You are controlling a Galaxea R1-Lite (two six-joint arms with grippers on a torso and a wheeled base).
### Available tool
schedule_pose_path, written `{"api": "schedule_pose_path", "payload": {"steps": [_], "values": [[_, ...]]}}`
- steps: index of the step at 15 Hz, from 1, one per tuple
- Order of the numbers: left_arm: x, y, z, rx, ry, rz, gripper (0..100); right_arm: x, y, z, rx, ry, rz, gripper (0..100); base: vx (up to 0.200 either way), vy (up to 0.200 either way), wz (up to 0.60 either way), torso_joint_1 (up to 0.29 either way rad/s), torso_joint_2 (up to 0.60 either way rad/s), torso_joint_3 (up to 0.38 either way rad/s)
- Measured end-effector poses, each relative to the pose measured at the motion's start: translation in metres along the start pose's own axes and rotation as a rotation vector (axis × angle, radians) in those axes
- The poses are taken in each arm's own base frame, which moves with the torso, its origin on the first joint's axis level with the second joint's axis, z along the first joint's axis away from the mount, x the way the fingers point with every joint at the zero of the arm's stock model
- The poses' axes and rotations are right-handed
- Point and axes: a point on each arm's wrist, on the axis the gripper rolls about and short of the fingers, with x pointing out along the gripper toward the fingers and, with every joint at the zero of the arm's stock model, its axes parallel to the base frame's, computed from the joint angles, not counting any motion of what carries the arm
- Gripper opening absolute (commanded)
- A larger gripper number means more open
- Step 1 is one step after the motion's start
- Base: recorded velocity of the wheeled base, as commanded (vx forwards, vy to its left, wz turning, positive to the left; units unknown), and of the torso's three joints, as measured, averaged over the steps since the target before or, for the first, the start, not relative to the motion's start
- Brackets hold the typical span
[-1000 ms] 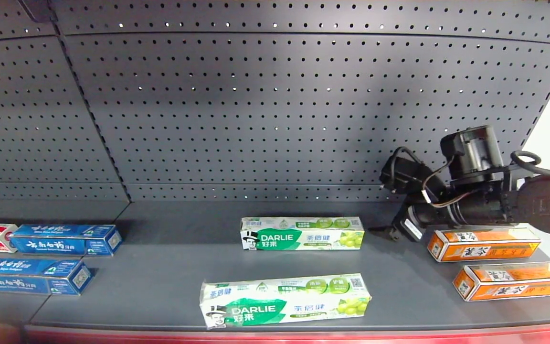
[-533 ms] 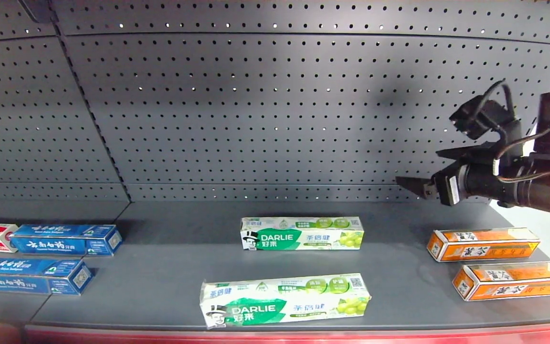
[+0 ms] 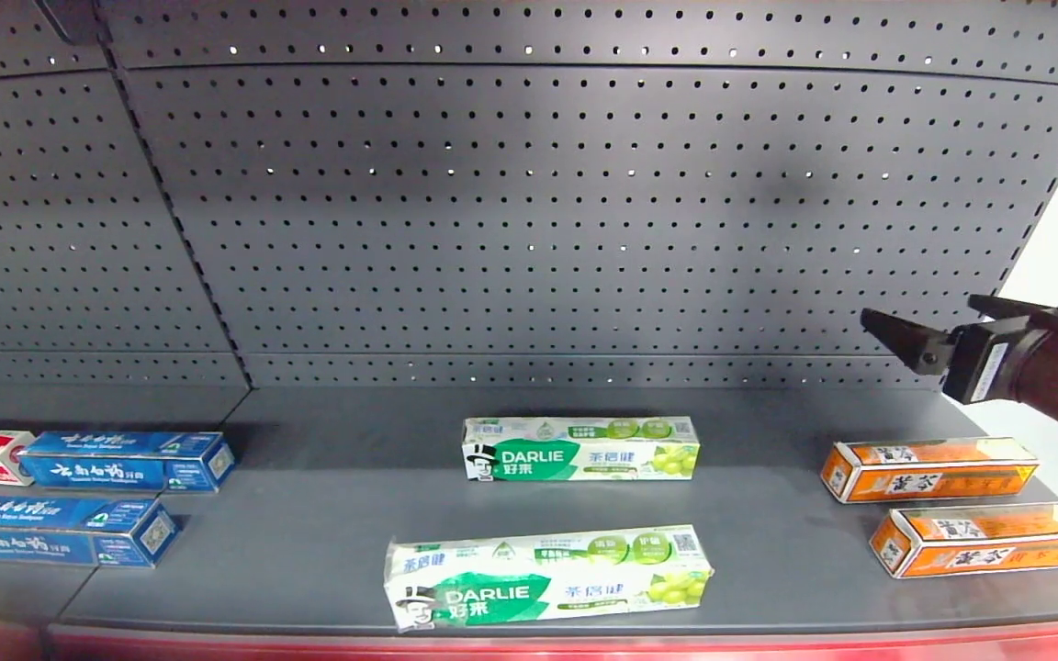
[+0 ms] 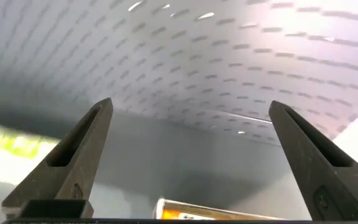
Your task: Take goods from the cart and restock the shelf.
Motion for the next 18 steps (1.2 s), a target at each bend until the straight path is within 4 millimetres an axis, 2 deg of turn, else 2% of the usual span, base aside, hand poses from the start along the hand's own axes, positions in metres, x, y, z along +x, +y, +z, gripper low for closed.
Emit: {"api": "schedule_pose_path", "payload": {"steps": [4,5,7,9,11,13,15,18], "values": [[-0.003,0.001,0.014,-0.006,-0.029,-0.014,100,-0.009,-0.004,-0.008,0.058,0.004,-0.052,100,0.0,0.0,0.0,0.0,0.0,0.0],[-0.005,0.001,0.026,-0.002,-0.048,-0.019,100,-0.011,-0.005,-0.009,0.057,0.008,-0.057,100,0.0,0.0,0.0,0.0,0.0,0.0],[-0.002,0.004,0.068,0.027,-0.051,-0.008,100,-0.015,-0.006,-0.016,0.052,0.028,-0.074,100,0.0,0.0,0.0,0.0,0.0,0.0],[0.02,0.007,0.103,0.081,0.033,-0.002,100,-0.017,-0.005,-0.022,0.048,0.05,-0.079,100,0.0,0.0,0.0,0.0,0.0,0.0],[0.052,0.009,0.122,0.185,0.149,-0.018,100,-0.018,-0.007,-0.026,0.046,0.063,-0.088,100,0.0,0.0,0.0,0.0,0.0,0.0],[0.08,0.007,0.119,0.282,0.27,-0.089,100,-0.016,-0.007,-0.028,0.045,0.072,-0.091,100,0.0,0.0,0.0,0.0,0.0,0.0],[0.1,0.0,0.107,0.323,0.382,-0.177,100,-0.015,-0.008,-0.028,0.045,0.073,-0.092,100,0.0,0.0,0.0,0.0,0.0,0.0],[0.136,-0.012,0.101,0.355,0.424,-0.249,100,-0.011,-0.009,-0.026,0.049,0.065,-0.096,100,0.0,0.0,0.0,0.0,0.0,0.0]]}}
